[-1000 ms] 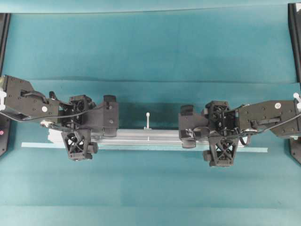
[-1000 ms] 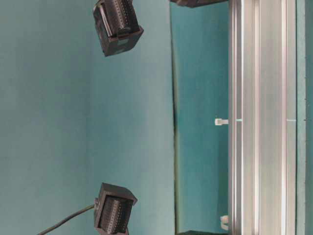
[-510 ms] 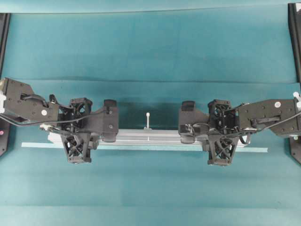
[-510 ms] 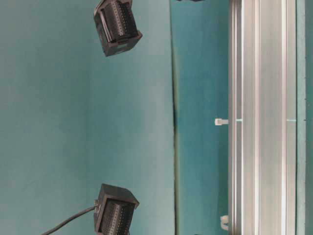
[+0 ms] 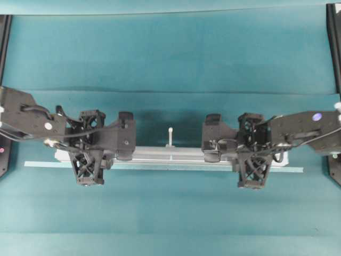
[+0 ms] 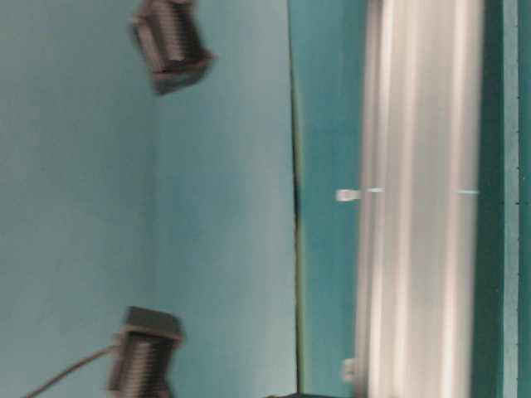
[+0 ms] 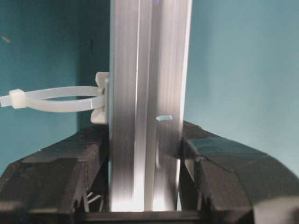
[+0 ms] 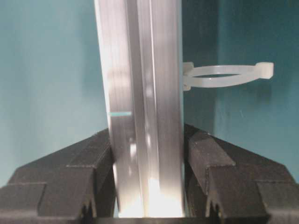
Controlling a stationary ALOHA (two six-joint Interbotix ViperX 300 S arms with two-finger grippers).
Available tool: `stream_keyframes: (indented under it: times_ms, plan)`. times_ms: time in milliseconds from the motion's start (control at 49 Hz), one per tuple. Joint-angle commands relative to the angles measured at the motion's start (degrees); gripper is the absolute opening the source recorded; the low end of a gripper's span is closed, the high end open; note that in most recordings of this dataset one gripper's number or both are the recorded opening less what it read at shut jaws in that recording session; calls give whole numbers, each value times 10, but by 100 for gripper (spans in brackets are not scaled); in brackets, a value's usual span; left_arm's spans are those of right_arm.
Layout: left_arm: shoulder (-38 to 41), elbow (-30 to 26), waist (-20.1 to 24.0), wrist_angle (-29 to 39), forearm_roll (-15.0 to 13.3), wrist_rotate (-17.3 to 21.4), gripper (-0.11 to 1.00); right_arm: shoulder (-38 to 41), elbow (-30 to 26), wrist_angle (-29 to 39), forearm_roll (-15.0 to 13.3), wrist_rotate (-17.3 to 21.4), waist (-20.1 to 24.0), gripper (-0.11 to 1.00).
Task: Lift the large metal rail with both hands.
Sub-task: 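Lift the rail upward with both grippers together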
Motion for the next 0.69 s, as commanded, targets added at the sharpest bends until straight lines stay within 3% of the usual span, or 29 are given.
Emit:
stream_keyframes:
  times_ms: [0,326,673]
  plan:
    - [-38,-27,-1,39,-1,-2,36,-34,-34,45,3,4,-4,39]
    - [-123,-107,-1,171,-1,0,36,-120,-111,185,12,5,-16,39]
    - [-148,-202,-1,286,-1,-2,36,-134,-194,301,21,5,-16,39]
